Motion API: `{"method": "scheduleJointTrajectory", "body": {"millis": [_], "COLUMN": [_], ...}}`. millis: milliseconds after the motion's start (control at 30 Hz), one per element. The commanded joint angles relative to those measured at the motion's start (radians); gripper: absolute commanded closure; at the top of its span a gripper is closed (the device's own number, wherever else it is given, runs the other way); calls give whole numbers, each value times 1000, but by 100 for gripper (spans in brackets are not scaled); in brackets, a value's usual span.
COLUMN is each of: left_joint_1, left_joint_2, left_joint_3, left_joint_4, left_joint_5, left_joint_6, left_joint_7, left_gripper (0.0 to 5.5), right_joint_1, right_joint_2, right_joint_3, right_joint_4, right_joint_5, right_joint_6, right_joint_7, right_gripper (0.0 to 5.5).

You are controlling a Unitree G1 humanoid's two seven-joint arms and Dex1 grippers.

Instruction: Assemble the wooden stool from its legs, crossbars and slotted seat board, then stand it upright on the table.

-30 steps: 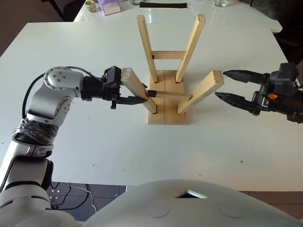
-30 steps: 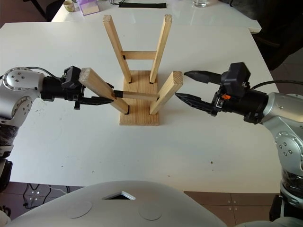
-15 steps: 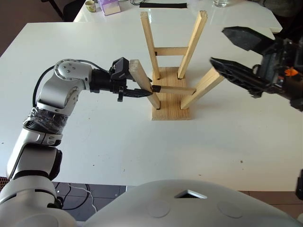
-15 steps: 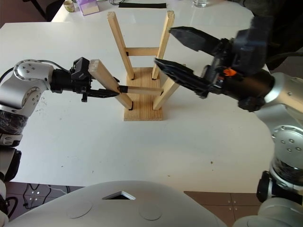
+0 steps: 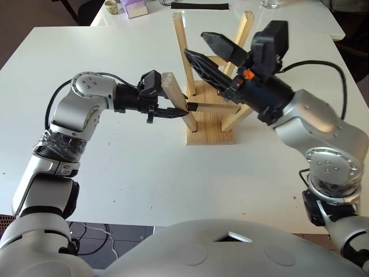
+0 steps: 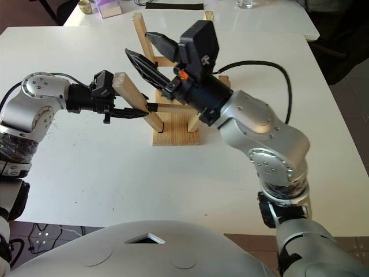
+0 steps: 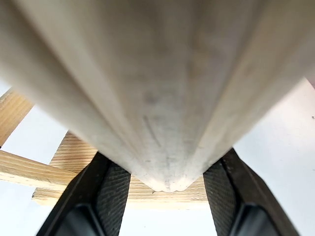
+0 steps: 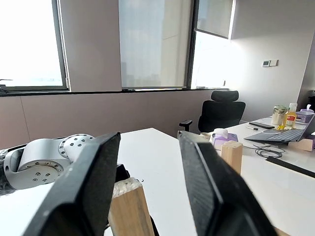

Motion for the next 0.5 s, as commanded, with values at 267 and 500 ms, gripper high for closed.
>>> {"method": "scheduleJointTrajectory", "body": {"millis": [267, 500], "left_joint_1": [132, 125], "left_joint_2": [2, -1], "left_joint_3": [-120, -122], "left_joint_4": [59, 59], "left_joint_5": [204, 204], "left_joint_6": [58, 60], "left_joint_7": [83, 83], "left_gripper": [345, 345], "right_joint_1": [43, 233], "right_joint_2": [140, 101], "right_joint_3": [5, 184], "right_joint_4": [71, 186], "right_joint_5": [-164, -267], "right_joint_6": [22, 96], "right_joint_7": [-151, -108], "right_gripper": [508, 547]}}
